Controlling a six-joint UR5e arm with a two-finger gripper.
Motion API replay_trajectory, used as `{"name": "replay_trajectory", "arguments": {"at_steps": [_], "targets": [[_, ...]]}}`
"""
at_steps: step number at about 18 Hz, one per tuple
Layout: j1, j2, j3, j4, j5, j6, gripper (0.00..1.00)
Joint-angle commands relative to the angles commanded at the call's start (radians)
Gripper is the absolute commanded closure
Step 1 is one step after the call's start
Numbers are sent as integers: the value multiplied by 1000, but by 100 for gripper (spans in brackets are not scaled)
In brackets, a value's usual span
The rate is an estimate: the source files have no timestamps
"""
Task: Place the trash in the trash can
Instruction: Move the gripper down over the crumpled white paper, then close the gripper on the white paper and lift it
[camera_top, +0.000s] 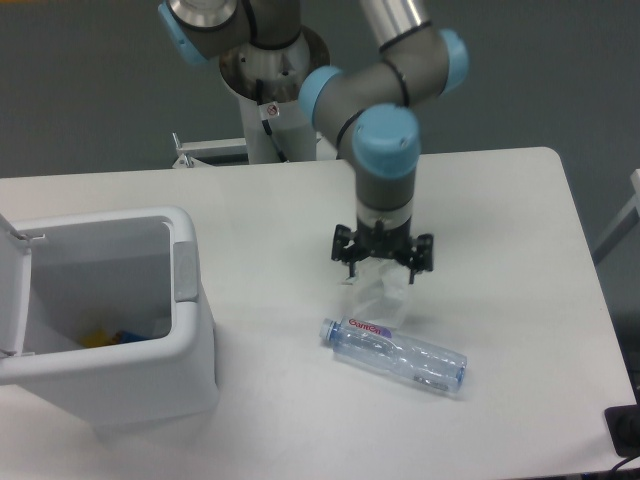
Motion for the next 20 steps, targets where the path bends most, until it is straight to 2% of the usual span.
{"name": "replay_trajectory", "arguments": {"at_steps": [2,4,7,8,9,13,15,16,18,20], "targets": [[-2,-11,-3,6,0,1,1],[0,-12,-3,6,0,-2,35],[0,-12,-2,8,2,-6,67],[0,-12,-2,6,2,-8,81],[0,-9,-2,5,2,-6,100],[6,6,0,-9,8,9,100],[18,40,-20,-38,8,101,100],[32,60,-20,-76,8,162,100],[81,131,-8,-194,-3,260,100],[127,187,43,-306,-62,314,100]]}}
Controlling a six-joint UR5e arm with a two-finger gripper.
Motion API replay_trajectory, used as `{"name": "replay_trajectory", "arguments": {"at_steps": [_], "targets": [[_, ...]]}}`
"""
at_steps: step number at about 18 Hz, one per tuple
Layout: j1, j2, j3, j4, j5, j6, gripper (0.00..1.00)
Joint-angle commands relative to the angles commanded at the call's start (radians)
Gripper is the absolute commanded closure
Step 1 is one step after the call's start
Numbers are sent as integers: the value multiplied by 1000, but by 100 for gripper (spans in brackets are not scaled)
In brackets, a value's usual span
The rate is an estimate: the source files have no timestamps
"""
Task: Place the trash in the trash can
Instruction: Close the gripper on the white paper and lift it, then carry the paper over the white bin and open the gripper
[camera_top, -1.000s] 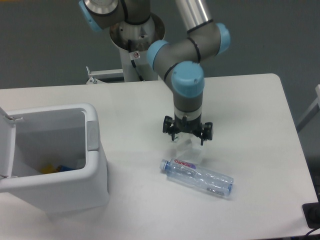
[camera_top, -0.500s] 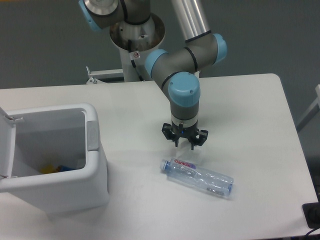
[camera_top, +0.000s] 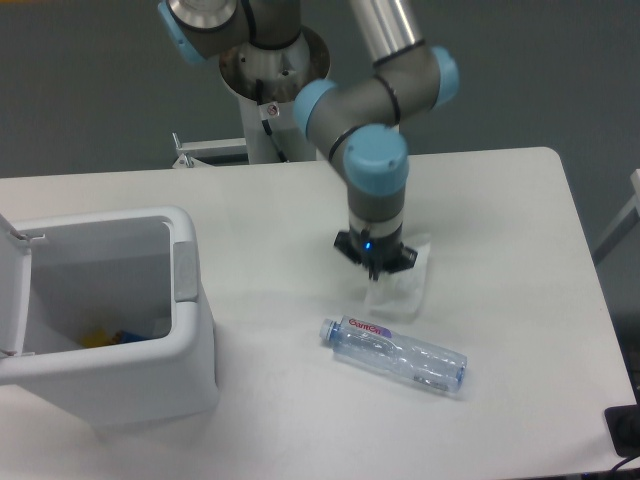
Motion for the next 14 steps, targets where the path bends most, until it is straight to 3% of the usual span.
{"name": "replay_trajectory", "arguments": {"at_steps": [2,3,5,7,9,11,14], "targets": [[26,31,67,-71,-118,-20,100],[35,43,95,-79,-170,-64,100],[35,77,150,-50,-305,-278,100],[26,95,200,5,-402,-479,100],[13,127,235,123,-464,-764,100],[-67,135,269,237,-474,-997,100],[-144,138,301,266,-470,-1092,100]]}}
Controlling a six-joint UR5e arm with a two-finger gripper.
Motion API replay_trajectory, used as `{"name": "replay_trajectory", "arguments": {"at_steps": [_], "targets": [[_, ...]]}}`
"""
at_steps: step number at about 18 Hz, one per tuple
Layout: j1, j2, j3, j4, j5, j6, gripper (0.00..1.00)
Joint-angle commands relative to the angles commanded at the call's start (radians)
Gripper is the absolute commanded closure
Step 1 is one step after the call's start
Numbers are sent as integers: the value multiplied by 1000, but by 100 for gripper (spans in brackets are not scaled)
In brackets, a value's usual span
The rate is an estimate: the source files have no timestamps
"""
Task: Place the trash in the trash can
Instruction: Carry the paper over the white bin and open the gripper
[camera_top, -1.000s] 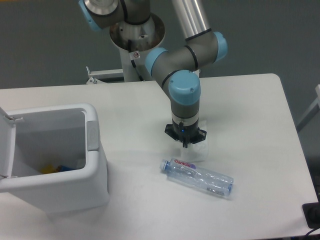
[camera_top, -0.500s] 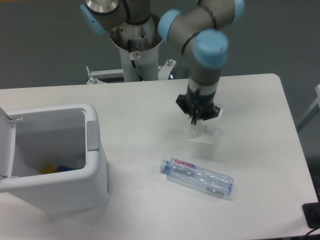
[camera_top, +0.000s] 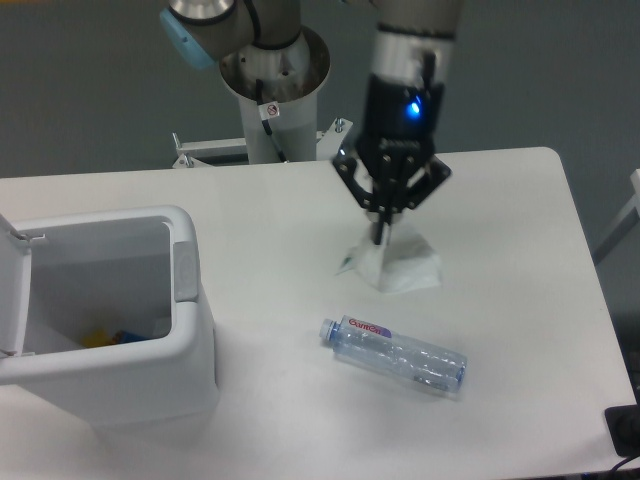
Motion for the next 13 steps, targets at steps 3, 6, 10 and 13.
{"name": "replay_trajectory", "arguments": {"at_steps": [3,6,10,13], "targets": [[-98,-5,15,2,-2,-16,100],[-216,-31,9,2,-2,-11,100],[-298,-66,12,3,-2,-5,91],[-310,-69,11,3,-2,9,0]]}}
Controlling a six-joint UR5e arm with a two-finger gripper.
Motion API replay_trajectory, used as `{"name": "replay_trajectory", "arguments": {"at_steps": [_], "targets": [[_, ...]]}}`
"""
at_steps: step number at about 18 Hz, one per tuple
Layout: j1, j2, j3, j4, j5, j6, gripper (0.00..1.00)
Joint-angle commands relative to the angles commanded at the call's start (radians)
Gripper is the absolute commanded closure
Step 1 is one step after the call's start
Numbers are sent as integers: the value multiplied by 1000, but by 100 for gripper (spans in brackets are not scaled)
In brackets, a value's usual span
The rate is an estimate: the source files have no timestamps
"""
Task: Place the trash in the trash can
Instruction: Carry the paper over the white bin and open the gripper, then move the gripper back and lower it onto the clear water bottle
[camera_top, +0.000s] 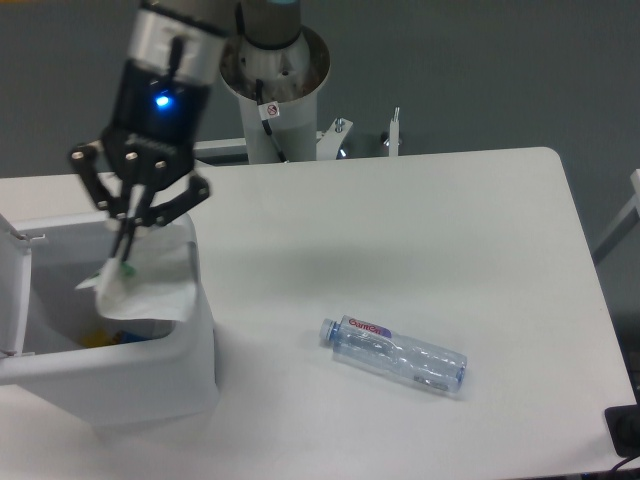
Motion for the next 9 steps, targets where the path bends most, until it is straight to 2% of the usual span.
{"name": "replay_trajectory", "arguments": {"at_steps": [5,7,9], "targets": [[20,9,28,-2,-6,-40,0],[96,9,26,-5,5,-73,0],[243,2,11,-8,9,-185,0]]}}
